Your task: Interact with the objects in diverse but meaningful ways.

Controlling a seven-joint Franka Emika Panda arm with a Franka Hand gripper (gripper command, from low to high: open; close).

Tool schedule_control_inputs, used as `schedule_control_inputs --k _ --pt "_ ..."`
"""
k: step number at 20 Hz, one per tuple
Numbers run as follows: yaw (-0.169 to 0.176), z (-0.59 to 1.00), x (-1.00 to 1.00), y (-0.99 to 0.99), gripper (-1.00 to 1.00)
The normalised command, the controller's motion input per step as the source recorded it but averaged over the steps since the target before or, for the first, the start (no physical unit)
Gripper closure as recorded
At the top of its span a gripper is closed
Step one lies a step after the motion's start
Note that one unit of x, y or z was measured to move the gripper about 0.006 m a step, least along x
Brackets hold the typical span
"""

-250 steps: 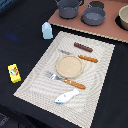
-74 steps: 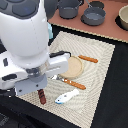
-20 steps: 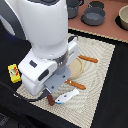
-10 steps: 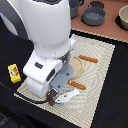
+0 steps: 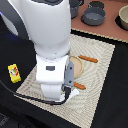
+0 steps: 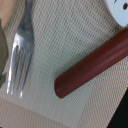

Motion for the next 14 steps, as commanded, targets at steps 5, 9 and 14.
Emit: schedule_control_inputs --k 5,9,14 --pt "0.098 0.18 0.43 0.00 -1.00" --pt "0.065 0.22 0.59 0.00 -1.00" --pt "0.010 0.21 0.84 -0.06 -1.00"
